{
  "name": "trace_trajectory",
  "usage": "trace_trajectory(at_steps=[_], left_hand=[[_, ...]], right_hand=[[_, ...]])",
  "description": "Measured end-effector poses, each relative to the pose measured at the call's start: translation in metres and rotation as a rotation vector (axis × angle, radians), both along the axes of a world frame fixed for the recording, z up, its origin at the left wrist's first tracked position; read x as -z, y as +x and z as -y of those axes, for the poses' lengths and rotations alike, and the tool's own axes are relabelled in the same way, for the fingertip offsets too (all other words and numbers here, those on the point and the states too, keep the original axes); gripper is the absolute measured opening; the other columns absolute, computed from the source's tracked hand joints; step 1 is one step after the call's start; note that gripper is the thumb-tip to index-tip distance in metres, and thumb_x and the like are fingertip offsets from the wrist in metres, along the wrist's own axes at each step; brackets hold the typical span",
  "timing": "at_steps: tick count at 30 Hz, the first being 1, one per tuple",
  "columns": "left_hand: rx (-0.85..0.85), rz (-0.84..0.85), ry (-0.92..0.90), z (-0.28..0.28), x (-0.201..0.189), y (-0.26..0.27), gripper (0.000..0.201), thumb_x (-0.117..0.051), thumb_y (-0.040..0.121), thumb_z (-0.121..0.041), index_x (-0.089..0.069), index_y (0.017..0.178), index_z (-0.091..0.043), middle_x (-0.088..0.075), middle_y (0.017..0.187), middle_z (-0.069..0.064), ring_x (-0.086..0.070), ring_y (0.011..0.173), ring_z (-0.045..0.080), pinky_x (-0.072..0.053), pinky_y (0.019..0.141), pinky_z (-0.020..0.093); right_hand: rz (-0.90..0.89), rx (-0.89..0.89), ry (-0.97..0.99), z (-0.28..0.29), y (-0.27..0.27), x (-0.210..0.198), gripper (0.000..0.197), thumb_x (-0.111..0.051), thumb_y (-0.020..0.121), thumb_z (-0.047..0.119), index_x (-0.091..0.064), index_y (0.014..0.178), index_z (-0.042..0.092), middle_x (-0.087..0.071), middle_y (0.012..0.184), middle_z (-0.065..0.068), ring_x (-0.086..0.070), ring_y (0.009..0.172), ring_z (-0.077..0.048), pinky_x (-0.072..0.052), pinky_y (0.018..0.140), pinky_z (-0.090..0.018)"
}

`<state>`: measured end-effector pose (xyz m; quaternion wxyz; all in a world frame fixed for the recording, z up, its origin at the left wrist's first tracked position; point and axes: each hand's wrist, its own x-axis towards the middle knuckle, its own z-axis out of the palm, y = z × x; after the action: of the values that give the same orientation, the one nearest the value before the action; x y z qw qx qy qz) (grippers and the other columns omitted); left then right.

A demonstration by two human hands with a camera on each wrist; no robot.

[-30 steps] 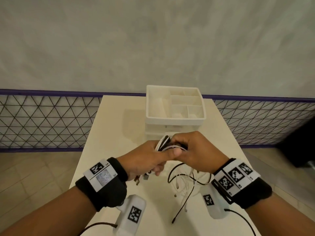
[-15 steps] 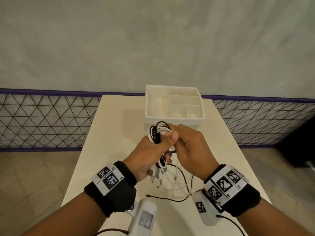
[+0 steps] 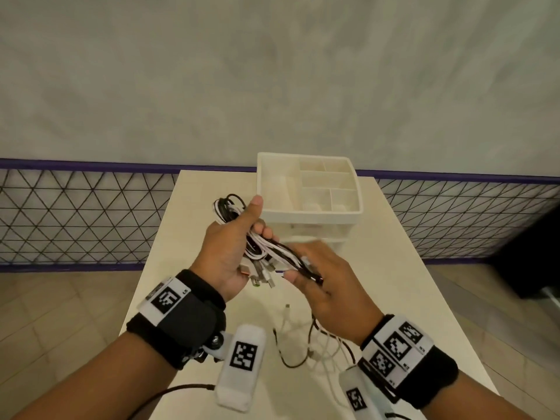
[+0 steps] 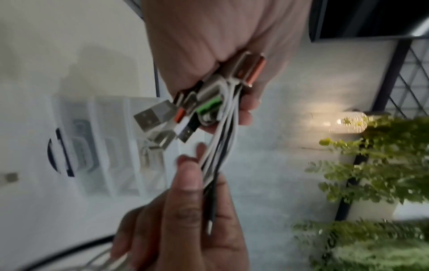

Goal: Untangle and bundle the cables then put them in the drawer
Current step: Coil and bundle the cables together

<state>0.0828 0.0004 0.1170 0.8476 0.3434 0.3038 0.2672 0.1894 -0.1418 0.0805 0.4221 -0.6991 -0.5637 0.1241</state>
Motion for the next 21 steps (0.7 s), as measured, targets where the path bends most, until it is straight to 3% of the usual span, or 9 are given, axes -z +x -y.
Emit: trace_trajectory(at_steps=[2,3,5,7,9,11,14,16,21], left_hand=[[0.046,-0.025,0.056,-0.001,0.002,-0.003,0.037,-0.078,0.081,-0.03,-0.054,0.059,-0.013,-0.056,0.058,0.007,-0.059,0.062,0.025,-0.055,0.072,0.038],[0.045,-0.031,0.09,-0.002,0.003,-0.003,0.038,-0.078,0.082,-0.029,-0.053,0.058,-0.013,-0.056,0.057,0.007,-0.058,0.062,0.025,-0.054,0.071,0.037],[0.018,-0.043,0.148,-0.003,0.003,-0.002,0.039,-0.076,0.084,-0.027,-0.054,0.056,-0.013,-0.056,0.056,0.007,-0.057,0.06,0.025,-0.052,0.07,0.038],[0.003,-0.049,0.174,-0.002,0.003,0.0,0.038,-0.076,0.085,-0.029,-0.057,0.055,-0.014,-0.057,0.057,0.007,-0.058,0.06,0.025,-0.052,0.071,0.039],[-0.003,-0.077,0.21,0.002,0.004,0.001,0.036,-0.078,0.083,-0.03,-0.06,0.058,-0.013,-0.06,0.06,0.008,-0.059,0.061,0.026,-0.053,0.072,0.041],[-0.026,-0.109,0.229,0.006,0.004,0.004,0.033,-0.079,0.082,-0.03,-0.062,0.062,-0.011,-0.062,0.062,0.009,-0.06,0.063,0.027,-0.054,0.072,0.043],[-0.074,-0.124,0.2,0.005,0.002,0.006,0.033,-0.081,0.081,-0.031,-0.062,0.064,-0.011,-0.062,0.062,0.008,-0.061,0.064,0.026,-0.055,0.069,0.04],[-0.09,-0.12,0.196,0.004,0.001,0.007,0.033,-0.081,0.081,-0.03,-0.061,0.064,-0.011,-0.061,0.061,0.007,-0.061,0.063,0.025,-0.055,0.067,0.038],[-0.135,-0.107,0.133,-0.001,0.0,0.007,0.033,-0.081,0.08,-0.028,-0.06,0.06,-0.012,-0.061,0.056,0.004,-0.06,0.058,0.021,-0.054,0.071,0.038]], right_hand=[[-0.171,-0.078,-0.105,0.002,0.003,-0.003,0.013,-0.066,0.095,0.019,-0.067,0.108,0.016,-0.067,0.083,0.006,-0.061,0.074,-0.002,-0.048,0.07,-0.019],[-0.275,-0.131,-0.161,0.003,0.004,-0.006,0.018,-0.07,0.091,0.016,-0.066,0.109,0.017,-0.069,0.083,0.006,-0.064,0.074,-0.002,-0.05,0.071,-0.019],[-0.438,-0.202,-0.203,0.006,0.005,-0.009,0.043,-0.079,0.082,0.017,-0.059,0.119,0.025,-0.07,0.105,0.006,-0.069,0.089,-0.009,-0.055,0.082,-0.026],[-0.468,-0.141,-0.13,0.003,0.005,-0.013,0.051,-0.083,0.075,0.032,-0.057,0.118,0.03,-0.066,0.115,0.008,-0.07,0.095,-0.014,-0.057,0.089,-0.034],[-0.356,-0.014,-0.05,-0.004,0.001,-0.015,0.041,-0.083,0.076,0.037,-0.061,0.108,0.024,-0.07,0.105,0.007,-0.071,0.09,-0.014,-0.059,0.087,-0.036],[-0.128,0.095,0.026,-0.007,-0.002,-0.012,0.029,-0.082,0.079,0.028,-0.06,0.096,0.019,-0.071,0.099,0.005,-0.071,0.087,-0.012,-0.059,0.083,-0.035],[0.179,0.171,0.142,-0.006,-0.004,-0.003,0.022,-0.083,0.079,0.024,-0.063,0.083,0.016,-0.067,0.113,0.003,-0.065,0.102,-0.008,-0.053,0.087,-0.019],[0.219,0.178,0.127,-0.006,-0.006,0.002,0.012,-0.08,0.081,0.022,-0.071,0.079,0.015,-0.068,0.118,0.003,-0.064,0.1,-0.003,-0.044,0.086,-0.005],[0.162,0.127,0.045,-0.003,0.001,0.006,0.01,-0.074,0.086,0.016,-0.076,0.076,0.015,-0.069,0.113,0.006,-0.064,0.091,0.0,-0.041,0.076,-0.002]])
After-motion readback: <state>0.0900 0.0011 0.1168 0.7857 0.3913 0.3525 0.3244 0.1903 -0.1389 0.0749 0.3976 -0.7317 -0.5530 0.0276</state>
